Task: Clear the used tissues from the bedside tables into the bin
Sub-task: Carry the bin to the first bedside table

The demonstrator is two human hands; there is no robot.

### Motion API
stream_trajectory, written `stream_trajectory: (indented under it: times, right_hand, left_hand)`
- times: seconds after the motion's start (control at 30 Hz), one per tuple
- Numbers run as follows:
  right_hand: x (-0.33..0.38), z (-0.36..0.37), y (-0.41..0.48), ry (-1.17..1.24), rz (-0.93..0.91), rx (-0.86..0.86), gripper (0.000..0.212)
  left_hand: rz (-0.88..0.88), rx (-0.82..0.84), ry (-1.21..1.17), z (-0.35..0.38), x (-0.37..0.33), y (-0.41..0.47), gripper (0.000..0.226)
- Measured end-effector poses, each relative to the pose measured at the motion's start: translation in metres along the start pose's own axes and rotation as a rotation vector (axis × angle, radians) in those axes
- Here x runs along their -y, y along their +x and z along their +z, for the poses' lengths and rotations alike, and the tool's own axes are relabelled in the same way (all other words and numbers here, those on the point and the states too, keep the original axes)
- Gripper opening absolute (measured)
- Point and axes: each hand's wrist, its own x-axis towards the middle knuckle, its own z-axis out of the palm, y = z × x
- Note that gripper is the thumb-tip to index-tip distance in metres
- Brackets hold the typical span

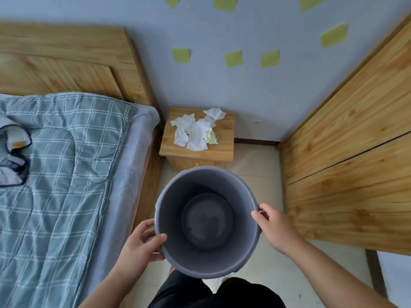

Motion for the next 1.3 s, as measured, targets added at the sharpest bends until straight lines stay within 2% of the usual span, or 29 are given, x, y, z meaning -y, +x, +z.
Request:
stream_trajectory:
  times: [0.2,0.37,0.63,0.9,1.1,1.3]
  right_hand:
    - [0.018,0.032,0.068,-0.007,0.092,-0.045,0.010]
    - [-0.004,0.071,0.142,-0.018,0.177,-0.010,0.019]
    - [-0.099,0.154,0.276,-0.050,0.146,0.053,0.026]
    - [-0.179,0.234,0.390,-0.078,0.146,0.110,0.017]
    - [-0.214,0.268,0.444,-0.097,0.138,0.131,0.012]
    - [-0.228,0.274,0.475,-0.134,0.143,0.167,0.015]
  left_hand:
    - [-0.067,0.075,0.069,-0.027,-0.016,0.104,0.032]
    - [-0.135,0.099,0.122,-0.036,-0.003,0.183,0.034]
    - [-0.171,0.053,0.138,-0.031,0.099,0.319,0.036]
    - [-0.186,0.031,0.149,-0.024,0.200,0.439,0.038]
    - [-0.183,0.031,0.167,-0.024,0.241,0.497,0.032]
    - [-0.166,0.066,0.212,-0.020,0.261,0.526,0.033]
